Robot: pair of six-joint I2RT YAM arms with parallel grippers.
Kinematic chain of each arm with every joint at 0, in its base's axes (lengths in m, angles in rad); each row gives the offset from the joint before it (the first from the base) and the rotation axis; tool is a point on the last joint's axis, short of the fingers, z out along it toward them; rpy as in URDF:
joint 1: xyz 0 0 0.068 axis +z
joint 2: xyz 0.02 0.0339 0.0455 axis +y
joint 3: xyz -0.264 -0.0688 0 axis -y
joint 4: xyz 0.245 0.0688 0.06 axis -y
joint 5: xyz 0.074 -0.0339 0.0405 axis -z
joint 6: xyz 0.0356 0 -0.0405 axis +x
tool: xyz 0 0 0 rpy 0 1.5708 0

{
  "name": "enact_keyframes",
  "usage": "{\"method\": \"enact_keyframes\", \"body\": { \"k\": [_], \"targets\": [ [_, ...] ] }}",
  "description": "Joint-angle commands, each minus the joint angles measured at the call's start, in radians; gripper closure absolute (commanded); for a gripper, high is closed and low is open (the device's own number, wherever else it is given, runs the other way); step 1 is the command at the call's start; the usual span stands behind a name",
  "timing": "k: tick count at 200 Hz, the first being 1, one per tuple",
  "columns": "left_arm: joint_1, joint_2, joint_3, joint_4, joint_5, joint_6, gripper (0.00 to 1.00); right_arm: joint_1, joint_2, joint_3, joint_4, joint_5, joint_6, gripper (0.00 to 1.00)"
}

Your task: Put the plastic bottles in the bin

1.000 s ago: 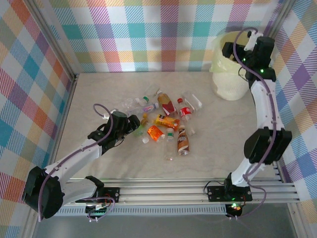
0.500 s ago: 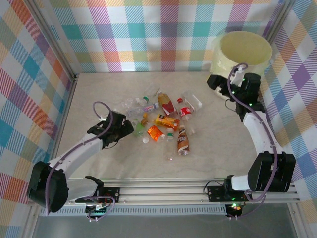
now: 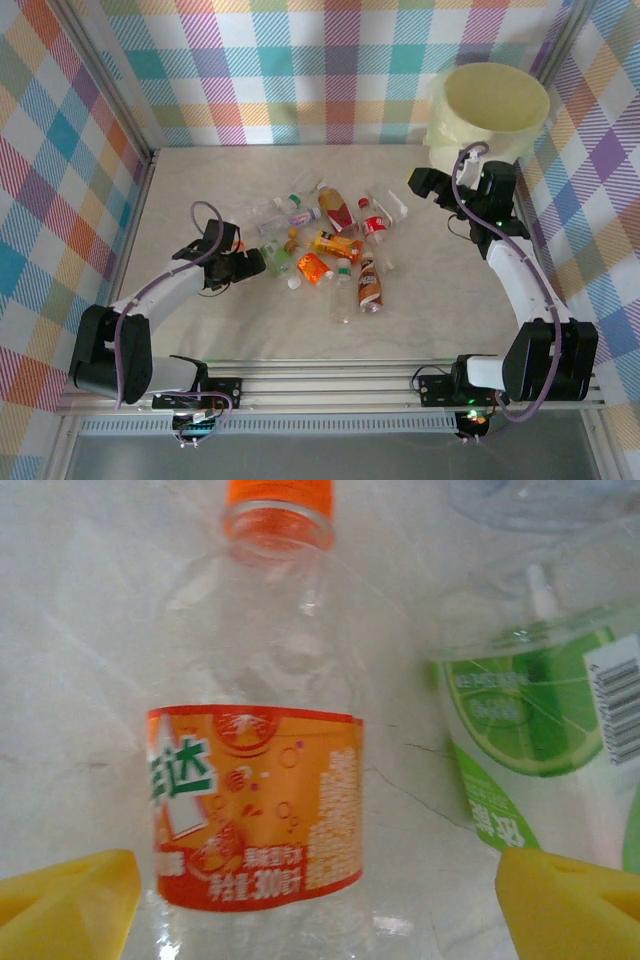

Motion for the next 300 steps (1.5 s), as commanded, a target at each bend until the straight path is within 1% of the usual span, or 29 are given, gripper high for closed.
{"method": "enact_keyframes", "body": {
  "k": [1, 35, 47, 66, 88, 102, 131, 140, 159, 183, 211, 223, 252, 267, 300],
  "targets": [
    [0.007, 0.028, -0.01, 0.019, 0.045, 0.074, 0.12, 0.001, 0.013, 0.042, -0.038, 0.041, 0.031, 0.0],
    [0.007, 0.04, -0.021, -0.012, -0.017, 0.08, 0.12, 0.001, 0.046, 0.075, -0.088, 0.067, 0.071, 0.0],
    [0.007, 0.046, -0.033, -0.002, -0.016, 0.073, 0.13, 0.001, 0.049, 0.076, -0.088, 0.06, 0.07, 0.0],
    [0.007, 0.071, -0.035, -0.013, -0.052, 0.049, 0.15, 0.001, 0.04, 0.063, -0.059, 0.026, 0.049, 0.0],
    [0.007, 0.086, -0.041, -0.005, -0.055, 0.042, 0.19, 0.001, 0.005, 0.025, -0.021, 0.021, 0.013, 0.0],
    [0.007, 0.073, -0.056, 0.01, -0.058, 0.042, 0.25, 0.002, -0.011, 0.01, -0.012, 0.003, -0.009, 0.0],
    [0.007, 0.066, -0.07, 0.023, -0.053, 0.042, 0.32, 0.003, -0.028, -0.008, 0.008, -0.05, -0.024, 0.0],
    [0.007, 0.065, -0.073, 0.027, -0.053, 0.042, 0.37, 0.002, -0.032, -0.014, 0.015, -0.055, -0.024, 0.0],
    [0.007, 0.053, -0.079, 0.034, -0.055, 0.042, 0.44, 0.002, -0.042, -0.028, 0.037, -0.056, -0.023, 0.0],
    [0.003, 0.003, -0.081, 0.03, -0.068, 0.046, 0.51, 0.005, -0.044, -0.038, 0.058, -0.077, -0.019, 0.0],
    [-0.022, -0.111, -0.076, 0.028, -0.101, 0.03, 0.56, 0.02, -0.047, -0.055, 0.095, -0.09, -0.019, 0.0],
    [-0.048, -0.165, -0.078, 0.048, -0.126, 0.005, 0.57, 0.031, -0.05, -0.066, 0.12, -0.087, -0.019, 0.0],
    [-0.134, -0.254, -0.058, 0.139, -0.141, -0.027, 0.57, 0.083, -0.03, -0.069, 0.147, -0.062, -0.024, 0.0],
    [-0.172, -0.273, -0.039, 0.216, -0.107, -0.038, 0.58, 0.113, -0.01, -0.06, 0.145, -0.061, -0.028, 0.0],
    [-0.239, -0.239, 0.005, 0.398, 0.096, -0.047, 0.58, 0.183, 0.04, -0.005, 0.086, -0.096, -0.08, 0.0]
  ]
}}
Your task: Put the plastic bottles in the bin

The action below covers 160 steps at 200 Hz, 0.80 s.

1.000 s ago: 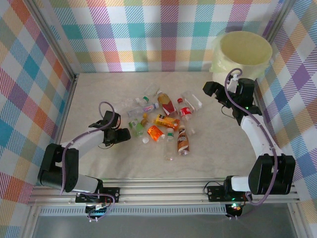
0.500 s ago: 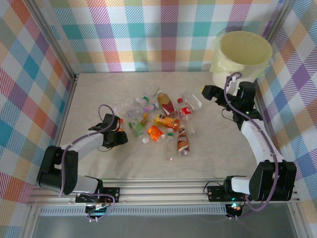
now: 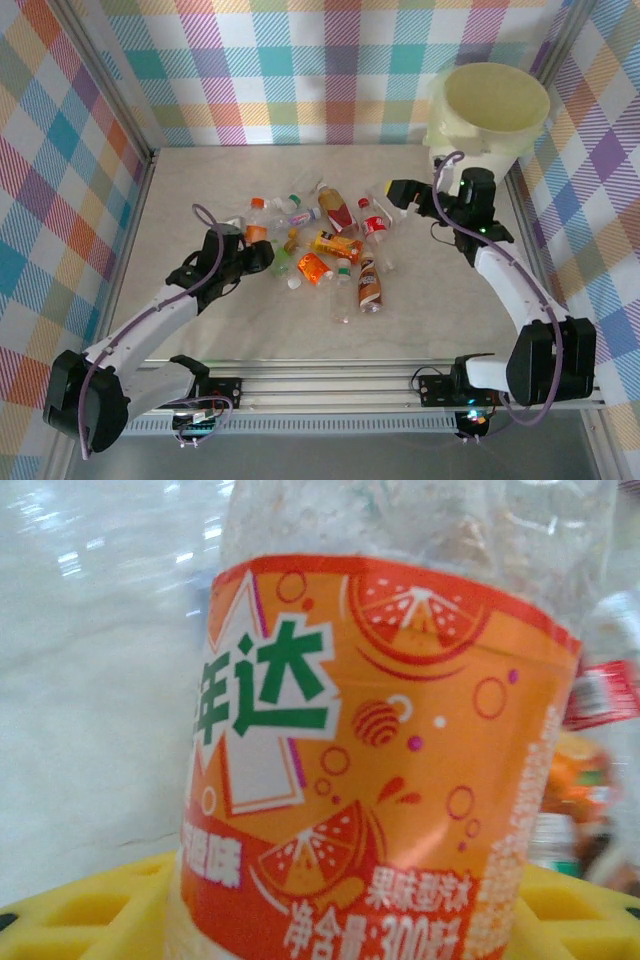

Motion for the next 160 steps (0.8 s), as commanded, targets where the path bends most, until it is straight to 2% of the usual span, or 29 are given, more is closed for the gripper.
{"method": "enact_keyframes", "body": {
  "k": [1, 29, 61, 104, 160],
  "targets": [
    [-0.046, 0.02, 0.057, 0.188, 0.153, -0.019, 0.58, 0.042, 0.036, 0.057, -0.017, -0.041, -0.064, 0.0],
    [-0.09, 0.071, 0.103, 0.324, 0.3, -0.018, 0.58, 0.089, 0.065, 0.116, -0.079, -0.119, -0.096, 0.0],
    [-0.126, 0.124, 0.16, 0.428, 0.393, -0.01, 0.59, 0.12, 0.078, 0.165, -0.054, -0.271, -0.054, 0.0],
    [-0.22, 0.181, 0.254, 0.427, 0.428, 0.084, 0.59, 0.177, 0.066, 0.178, 0.01, -0.341, -0.008, 0.0],
    [-0.274, 0.277, 0.313, 0.484, 0.467, 0.092, 0.59, 0.218, 0.027, 0.138, 0.189, -0.405, 0.046, 0.0]
  ]
}}
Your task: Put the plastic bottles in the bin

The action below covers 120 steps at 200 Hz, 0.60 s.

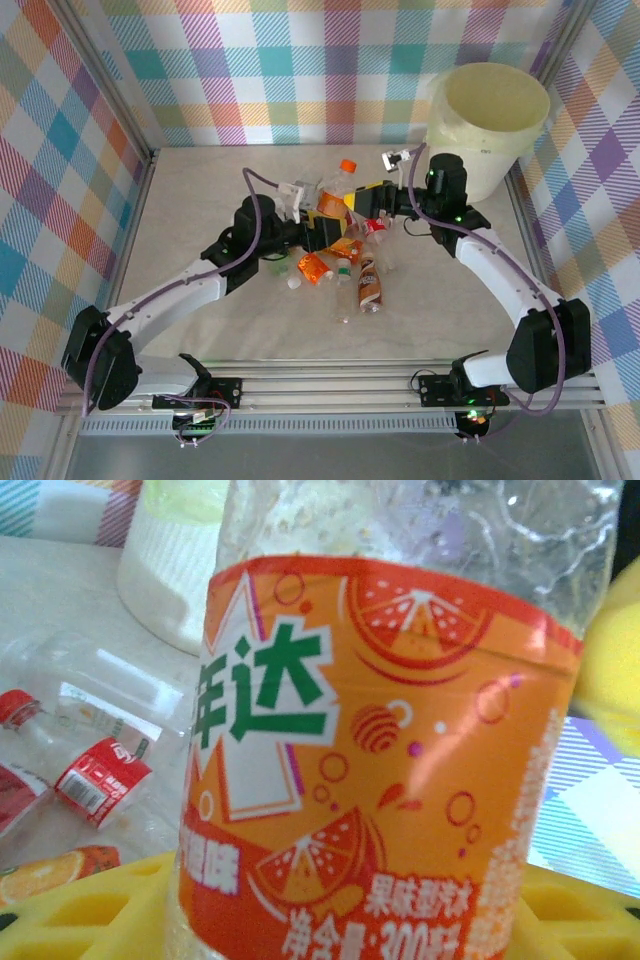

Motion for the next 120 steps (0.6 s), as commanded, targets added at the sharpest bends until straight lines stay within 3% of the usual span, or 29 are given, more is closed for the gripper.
{"method": "enact_keyframes", "body": {
  "k": [1, 29, 57, 120],
  "targets": [
    [-0.036, 0.038, 0.046, 0.054, 0.054, 0.033, 0.59, 0.022, -0.043, -0.006, 0.131, -0.067, 0.032, 0.0],
    [-0.041, 0.065, 0.057, 0.076, 0.058, 0.018, 0.59, 0.027, -0.06, -0.023, 0.166, -0.065, 0.034, 0.0],
    [-0.041, 0.075, 0.062, 0.083, 0.078, 0.013, 0.59, 0.031, -0.047, 0.011, 0.041, -0.02, -0.002, 0.04],
    [-0.041, 0.104, 0.068, 0.091, 0.082, -0.013, 0.59, 0.029, -0.019, 0.037, -0.016, 0.028, -0.016, 0.41]
  ]
}}
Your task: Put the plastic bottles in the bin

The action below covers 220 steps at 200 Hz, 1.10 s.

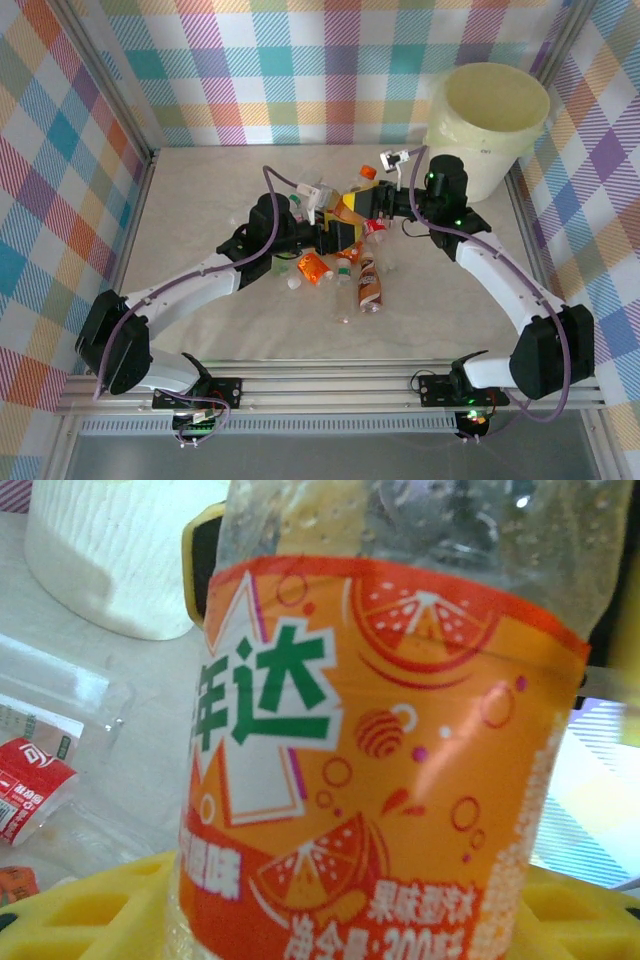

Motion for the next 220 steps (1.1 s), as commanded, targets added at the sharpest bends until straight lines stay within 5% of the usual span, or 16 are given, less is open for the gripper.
{"method": "enact_keyframes", "body": {
  "k": [1, 48, 111, 176, 220],
  "targets": [
    [-0.008, 0.016, 0.031, 0.032, -0.005, -0.012, 0.59, 0.005, 0.005, 0.044, -0.029, 0.006, -0.023, 0.42],
    [-0.009, 0.015, 0.033, -0.003, -0.04, -0.015, 0.56, 0.005, -0.015, 0.058, -0.129, 0.135, -0.098, 0.58],
    [-0.009, -0.01, 0.029, -0.083, -0.148, 0.01, 0.22, 0.004, -0.017, 0.061, -0.131, 0.255, -0.114, 0.63],
    [-0.009, -0.123, -0.084, -0.063, -0.271, 0.032, 0.0, -0.063, 0.015, 0.131, -0.199, 0.505, -0.141, 0.64],
    [-0.005, -0.233, -0.179, -0.065, -0.406, 0.037, 0.0, -0.191, 0.099, 0.263, -0.213, 0.573, -0.161, 0.65]
  ]
}}
